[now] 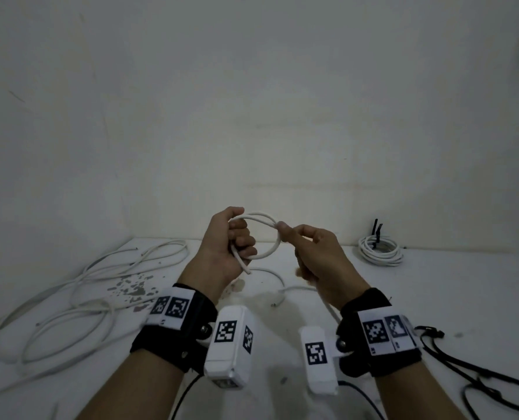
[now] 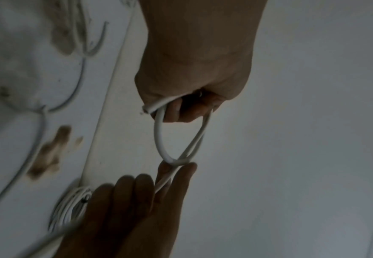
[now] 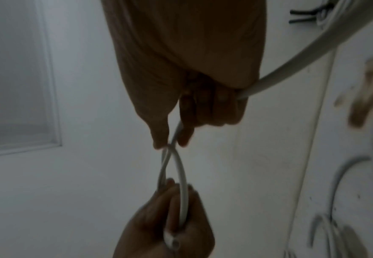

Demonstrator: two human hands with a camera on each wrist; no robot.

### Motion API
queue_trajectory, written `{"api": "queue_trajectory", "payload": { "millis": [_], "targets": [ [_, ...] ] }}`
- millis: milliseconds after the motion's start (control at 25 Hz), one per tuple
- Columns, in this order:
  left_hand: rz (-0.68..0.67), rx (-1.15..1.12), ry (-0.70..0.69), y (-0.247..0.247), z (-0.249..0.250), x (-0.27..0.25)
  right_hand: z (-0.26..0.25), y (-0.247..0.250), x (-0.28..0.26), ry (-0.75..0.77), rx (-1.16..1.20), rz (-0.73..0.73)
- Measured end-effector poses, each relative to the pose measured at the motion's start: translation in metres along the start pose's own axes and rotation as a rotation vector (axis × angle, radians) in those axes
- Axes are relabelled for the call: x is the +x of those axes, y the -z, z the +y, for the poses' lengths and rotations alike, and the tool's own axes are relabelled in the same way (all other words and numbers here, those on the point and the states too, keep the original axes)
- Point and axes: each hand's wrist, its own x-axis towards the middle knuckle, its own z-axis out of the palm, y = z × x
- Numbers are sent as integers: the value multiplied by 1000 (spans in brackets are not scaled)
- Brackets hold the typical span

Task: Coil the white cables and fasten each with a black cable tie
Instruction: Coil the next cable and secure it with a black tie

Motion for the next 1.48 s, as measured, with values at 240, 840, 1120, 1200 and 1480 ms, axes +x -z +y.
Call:
{"api": "queue_trajectory", "payload": {
  "millis": [240,840,1120,1200,1480],
  "targets": [
    [-39,-132,-82,19,0,21,-3,59,7,-63,-916,-178],
    [-152,265,-209,0,-30,27,-35,-24,-34,378,-1211,-401],
    [-339,712,-159,-1,-33,10,-57,14,-30,413,-1119,168],
    [-364,743,-160,1,-34,11,-54,31,-23,374,-1129,198],
    [-63,308,-207,12,-20,25,-28,90,-5,-125,-1176,-57]
  ]
}}
